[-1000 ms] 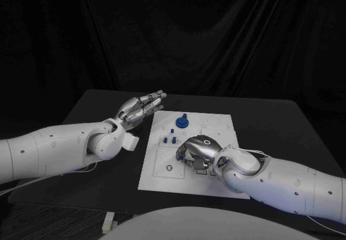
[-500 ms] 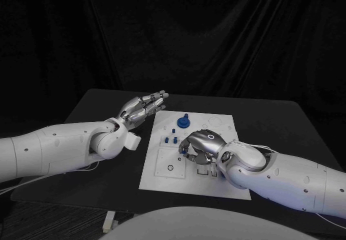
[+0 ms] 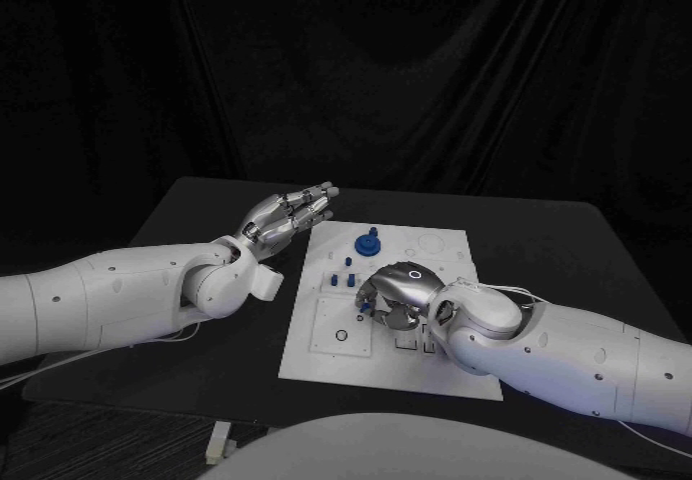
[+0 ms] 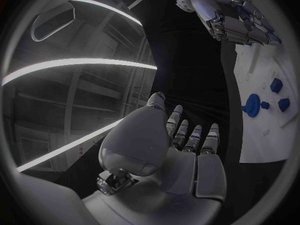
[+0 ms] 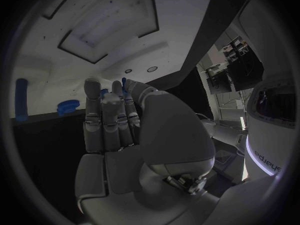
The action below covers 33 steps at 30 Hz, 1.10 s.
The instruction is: Assemble the parts on the task board
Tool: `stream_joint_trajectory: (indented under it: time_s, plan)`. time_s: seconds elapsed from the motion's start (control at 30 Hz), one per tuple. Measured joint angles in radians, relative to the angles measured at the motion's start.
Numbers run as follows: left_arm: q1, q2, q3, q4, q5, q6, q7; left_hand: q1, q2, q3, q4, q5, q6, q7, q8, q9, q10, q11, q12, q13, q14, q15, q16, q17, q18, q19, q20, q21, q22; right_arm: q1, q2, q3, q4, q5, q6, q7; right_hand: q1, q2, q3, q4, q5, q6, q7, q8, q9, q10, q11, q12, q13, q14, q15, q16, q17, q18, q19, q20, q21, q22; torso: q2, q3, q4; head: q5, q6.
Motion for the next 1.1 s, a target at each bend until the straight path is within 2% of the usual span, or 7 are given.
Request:
stream_joint_trajectory:
  time_s: [0.43, 0.67, 1.1]
  plan:
    - [-0.007, 0.000, 0.000, -0.002, 0.000, 0.004, 0.000, 0.000, 0.000, -0.003, 0.003, 0.000, 0.000, 0.000, 0.000, 0.000, 0.000, 0.000, 0.000, 0.001, 0.000, 0.000, 0.000, 0.000, 0.000, 0.000, 0.000, 0.000, 0.001, -0.004, 0.008, 0.000, -0.008, 0.000, 0.018, 0.000, -0.002, 0.013, 0.002, 0.004, 0.001, -0.007, 0.000, -0.011, -0.007, -0.003, 0.004, 0.000, 0.000, -0.004, 0.004, 0.000, -0.004, 0.000, -0.004, 0.004, -0.008, 0.000, 0.000, 0.0001, -0.0005, 0.010, 0.000]
    - [-0.009, 0.000, 0.000, -0.003, 0.000, 0.006, 0.000, 0.000, 0.000, -0.003, 0.003, 0.000, 0.000, 0.000, 0.000, 0.000, 0.000, 0.000, 0.000, 0.001, 0.000, 0.000, 0.000, 0.000, 0.000, 0.000, 0.000, 0.000, 0.002, -0.005, 0.010, 0.000, -0.007, 0.000, 0.020, 0.001, -0.002, 0.013, 0.005, 0.001, 0.001, -0.009, 0.001, -0.014, -0.007, -0.003, 0.004, 0.000, 0.000, -0.007, 0.007, 0.000, -0.005, 0.000, -0.003, 0.004, -0.008, 0.000, -0.001, 0.0002, -0.0006, 0.010, 0.000]
    - [-0.011, 0.001, 0.000, -0.005, 0.000, 0.009, 0.000, 0.000, 0.000, -0.003, 0.003, 0.000, 0.000, 0.000, 0.000, 0.000, 0.000, 0.000, 0.000, 0.001, 0.000, 0.000, 0.000, 0.000, 0.000, 0.000, 0.000, 0.000, 0.002, -0.009, 0.016, 0.001, -0.007, 0.000, 0.031, 0.000, 0.005, -0.005, -0.003, -0.014, 0.001, -0.011, 0.000, -0.015, -0.015, -0.002, 0.005, 0.000, 0.004, -0.007, 0.007, 0.000, -0.007, 0.000, -0.007, 0.007, -0.008, 0.001, -0.001, 0.0001, -0.0007, 0.009, 0.000]
